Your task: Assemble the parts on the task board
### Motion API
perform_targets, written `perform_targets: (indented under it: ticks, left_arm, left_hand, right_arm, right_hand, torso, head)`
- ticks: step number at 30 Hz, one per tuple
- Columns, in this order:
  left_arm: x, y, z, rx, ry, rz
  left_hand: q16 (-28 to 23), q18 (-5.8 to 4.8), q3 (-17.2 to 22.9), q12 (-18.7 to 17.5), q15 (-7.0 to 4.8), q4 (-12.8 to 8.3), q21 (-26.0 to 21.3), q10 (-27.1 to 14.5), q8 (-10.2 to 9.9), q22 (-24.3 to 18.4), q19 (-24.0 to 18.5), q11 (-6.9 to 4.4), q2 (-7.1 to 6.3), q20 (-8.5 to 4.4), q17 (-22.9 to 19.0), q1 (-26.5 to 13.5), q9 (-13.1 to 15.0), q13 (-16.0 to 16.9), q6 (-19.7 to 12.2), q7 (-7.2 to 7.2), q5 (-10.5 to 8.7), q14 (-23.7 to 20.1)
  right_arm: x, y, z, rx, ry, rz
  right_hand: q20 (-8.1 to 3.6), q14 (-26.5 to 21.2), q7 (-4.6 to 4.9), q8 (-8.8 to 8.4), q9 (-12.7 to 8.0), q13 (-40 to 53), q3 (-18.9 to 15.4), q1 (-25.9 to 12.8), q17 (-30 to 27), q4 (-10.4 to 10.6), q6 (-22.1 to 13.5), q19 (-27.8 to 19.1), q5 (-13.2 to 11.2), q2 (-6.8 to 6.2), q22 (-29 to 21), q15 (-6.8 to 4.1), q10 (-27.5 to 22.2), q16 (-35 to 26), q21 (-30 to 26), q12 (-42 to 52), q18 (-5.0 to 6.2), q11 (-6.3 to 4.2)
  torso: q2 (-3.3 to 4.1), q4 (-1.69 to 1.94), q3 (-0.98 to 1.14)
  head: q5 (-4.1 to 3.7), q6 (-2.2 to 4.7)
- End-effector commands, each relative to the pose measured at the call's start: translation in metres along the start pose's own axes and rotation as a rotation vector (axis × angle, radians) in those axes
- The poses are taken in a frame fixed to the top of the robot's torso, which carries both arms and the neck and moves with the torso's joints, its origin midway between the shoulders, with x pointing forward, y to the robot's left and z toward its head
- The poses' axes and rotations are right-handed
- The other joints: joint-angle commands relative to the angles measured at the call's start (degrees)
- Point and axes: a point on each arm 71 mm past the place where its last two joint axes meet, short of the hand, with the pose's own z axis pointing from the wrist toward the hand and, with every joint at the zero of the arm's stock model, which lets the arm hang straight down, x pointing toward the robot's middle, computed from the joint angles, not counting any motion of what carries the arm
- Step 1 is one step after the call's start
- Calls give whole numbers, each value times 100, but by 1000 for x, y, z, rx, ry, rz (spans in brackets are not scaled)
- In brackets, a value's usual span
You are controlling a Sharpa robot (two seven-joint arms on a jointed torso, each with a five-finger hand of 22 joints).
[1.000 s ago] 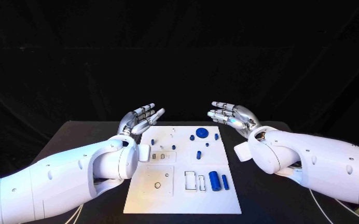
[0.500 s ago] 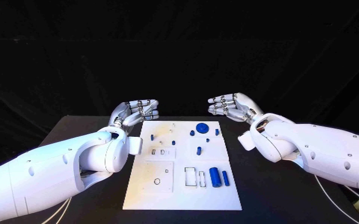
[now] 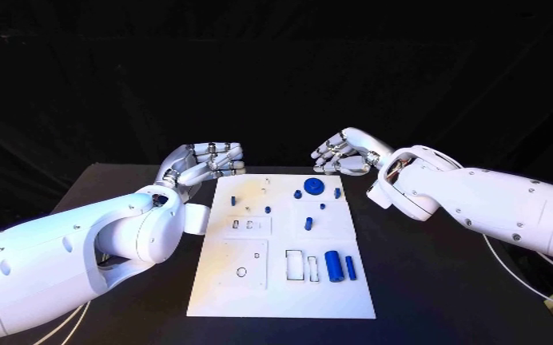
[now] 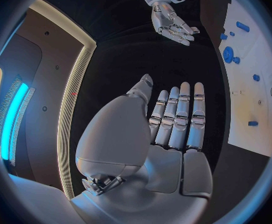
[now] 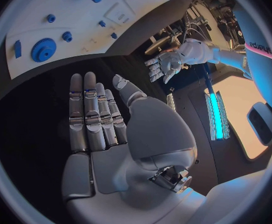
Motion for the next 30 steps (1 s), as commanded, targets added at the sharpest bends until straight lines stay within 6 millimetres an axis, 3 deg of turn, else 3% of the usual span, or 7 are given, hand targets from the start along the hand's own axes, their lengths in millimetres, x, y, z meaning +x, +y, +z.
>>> perform_targets:
  ticks: [1, 6, 9, 13, 16, 19, 30]
  left_arm:
    - [10, -5, -2, 5, 70, -17]
    - [18, -13, -5, 16, 97, -26]
    - [22, -19, -5, 29, 109, -27]
    - [24, -25, -6, 41, 117, -28]
    - [24, -28, -6, 40, 115, -38]
    - [23, -29, -6, 34, 107, -53]
    - [22, -29, -5, 19, 91, -62]
  left_hand:
    - [0, 81, -6, 23, 3, -41, 27, 41, -28, -4, 33, -3, -7, 4, 9, 50, -6, 5, 40, 3, -8, 48]
    - [-15, 78, -20, 9, 7, -46, 25, 38, -39, -9, 35, 0, -21, 3, 9, 29, -10, 1, 37, 5, -8, 42]
    - [-21, 78, -24, 4, 8, -46, 24, 37, -42, -11, 35, 1, -23, 3, 9, 21, -11, -1, 36, 6, -9, 40]
    - [-27, 77, -28, -2, 10, -46, 23, 36, -47, -13, 35, 3, -23, 3, 10, 11, -12, -2, 36, 7, -9, 38]
    - [-43, 76, -41, -17, 14, -46, 19, 31, -58, -19, 33, 7, -25, 4, 10, -14, -15, -6, 31, 11, -9, 32]
    - [-68, 74, -51, -38, 22, -55, 11, 19, -76, -27, 26, 14, -28, 7, 8, -30, -19, -11, 20, 15, -8, 16]
    - [-84, 73, -55, -50, 27, -59, 4, 11, -85, -34, 19, 18, -23, 9, 7, -40, -20, -14, 16, 19, -8, 6]
  right_arm:
    - [5, -2, 4, 57, 119, -256]
    - [3, 5, 13, 79, 126, -404]
    - [3, 9, 16, 82, 123, -465]
    - [5, 14, 21, 78, 120, -515]
    - [6, 16, 24, 78, 121, -538]
    - [7, 17, 28, 77, 121, -560]
    - [15, 20, 37, 77, 152, -582]
  right_hand:
    - [-141, 425, -68, 14, 7, 13, -10, 12, 205, -34, 100, 298, 94, -66, 178, -129, 96, 198, 321, -29, 79, -78]
    - [-310, 1027, -165, -18, 3, 38, -29, -53, 668, 33, 158, 668, 54, -133, 496, -296, 224, 679, 842, -36, 74, -186]
    - [-367, 1055, -203, -48, 2, 51, -30, -106, 1107, 110, 175, 800, 11, -185, 711, -332, 207, 1250, 1153, -70, 67, -231]
    - [-385, 1019, -222, -102, 1, 78, -2, -116, 1966, 215, 168, 1257, 16, -261, 2266, -348, 54, 2413, 2449, -72, -126, -216]
    - [-380, 1056, -219, -123, 6, 88, 18, -92, 3264, 284, 171, 1608, 40, -280, 3533, -329, -112, 3755, 3422, -55, -288, -204]
    - [-351, 1008, -214, -143, 9, 121, 34, -48, 4134, 357, 159, 1754, 45, -307, 4362, -305, -221, 4656, 4052, -21, -388, -178]
    - [-312, 1032, -217, -158, 12, 162, 110, 24, 5242, 464, 134, 2125, 87, -347, 5674, -286, -291, 5820, 4962, 30, -569, -170]
  torso:
    - [177, 65, -31]
    - [295, 103, -49]
    - [369, 121, -57]
    - [433, 141, -62]
    - [471, 156, -67]
    - [515, 189, -70]
    - [611, 273, -97]
  head:
    - [-42, 5]
    - [-102, 22]
    - [-119, 42]
    - [-149, 66]
    - [-155, 80]
    - [-174, 100]
    - [-260, 93]
